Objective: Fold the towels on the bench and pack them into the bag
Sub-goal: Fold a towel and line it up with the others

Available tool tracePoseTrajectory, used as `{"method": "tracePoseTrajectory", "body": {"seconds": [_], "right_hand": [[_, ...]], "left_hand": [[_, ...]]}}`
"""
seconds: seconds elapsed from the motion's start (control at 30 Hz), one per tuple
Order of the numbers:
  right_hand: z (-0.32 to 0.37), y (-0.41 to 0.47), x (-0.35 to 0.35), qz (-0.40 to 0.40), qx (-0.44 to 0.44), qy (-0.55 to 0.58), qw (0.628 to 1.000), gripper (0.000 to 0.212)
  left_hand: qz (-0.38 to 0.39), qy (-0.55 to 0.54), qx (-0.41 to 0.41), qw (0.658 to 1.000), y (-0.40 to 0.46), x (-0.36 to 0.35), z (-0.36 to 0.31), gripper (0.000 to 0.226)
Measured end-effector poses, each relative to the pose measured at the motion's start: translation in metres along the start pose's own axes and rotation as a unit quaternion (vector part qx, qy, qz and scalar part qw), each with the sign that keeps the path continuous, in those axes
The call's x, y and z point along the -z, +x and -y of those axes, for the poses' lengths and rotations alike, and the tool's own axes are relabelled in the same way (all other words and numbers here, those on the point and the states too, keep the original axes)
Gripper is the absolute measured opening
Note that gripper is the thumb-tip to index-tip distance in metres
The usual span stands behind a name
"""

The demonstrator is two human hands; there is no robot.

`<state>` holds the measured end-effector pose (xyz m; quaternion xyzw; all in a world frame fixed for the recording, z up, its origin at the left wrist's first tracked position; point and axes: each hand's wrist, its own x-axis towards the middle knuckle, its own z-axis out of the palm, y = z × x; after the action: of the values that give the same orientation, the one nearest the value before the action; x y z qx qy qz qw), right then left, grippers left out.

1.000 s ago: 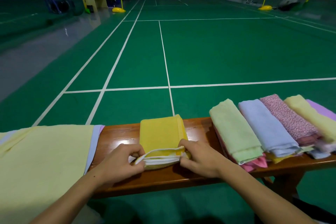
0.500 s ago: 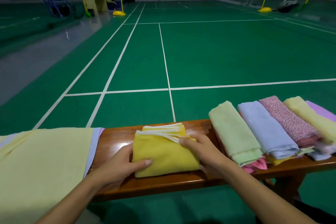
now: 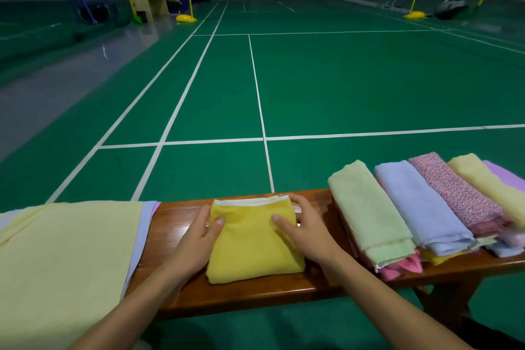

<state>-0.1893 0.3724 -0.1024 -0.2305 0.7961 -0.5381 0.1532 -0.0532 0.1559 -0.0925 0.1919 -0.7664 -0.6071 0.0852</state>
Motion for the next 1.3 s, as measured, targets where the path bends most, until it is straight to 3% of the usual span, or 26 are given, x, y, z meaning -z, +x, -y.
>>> {"method": "tracePoseTrajectory", "body": {"seconds": [0.13,0.27,0.47,0.77,0.83,0.9,1.0,1.07,1.17,1.3], "right_hand": [[-0.004,0.007,-0.003,0.047,-0.035,-0.051,0.997,0.070],[-0.003,0.012,-0.008,0.006,-0.035,-0.068,0.997,0.067],[-0.001,0.014,-0.016,-0.054,-0.047,-0.147,0.987,0.056],[0.006,0.016,-0.016,-0.068,-0.117,-0.196,0.971,0.037],[0.012,0.011,-0.013,-0.067,-0.100,-0.288,0.950,0.036],[0.020,0.005,-0.010,-0.120,-0.046,-0.405,0.905,0.035],[0.021,0.000,-0.015,-0.164,0.133,-0.446,0.870,0.030],[0.011,-0.003,-0.028,-0.061,0.211,-0.432,0.875,0.040],[-0.009,-0.011,-0.044,0.110,0.182,-0.441,0.872,0.063],[-0.019,-0.007,-0.034,0.123,0.167,-0.479,0.853,0.069]], "left_hand": [[-0.052,0.075,0.020,0.996,0.015,0.000,0.018,0.014],[-0.091,0.180,0.014,0.979,0.025,-0.004,0.020,0.020],[-0.121,0.378,0.023,0.918,0.026,-0.002,0.023,0.030],[-0.128,0.347,0.046,0.928,0.027,-0.004,0.023,0.034],[-0.149,0.271,0.054,0.949,0.028,-0.002,0.020,0.036],[-0.185,0.170,0.038,0.967,0.027,0.003,0.012,0.041],[-0.222,0.309,-0.132,0.915,0.018,0.008,0.006,0.031],[-0.138,0.379,-0.219,0.889,0.011,0.000,0.014,0.035],[0.005,0.467,-0.227,0.854,0.007,-0.016,0.035,0.058],[0.044,0.541,-0.182,0.820,0.015,-0.008,0.044,0.073]]}}
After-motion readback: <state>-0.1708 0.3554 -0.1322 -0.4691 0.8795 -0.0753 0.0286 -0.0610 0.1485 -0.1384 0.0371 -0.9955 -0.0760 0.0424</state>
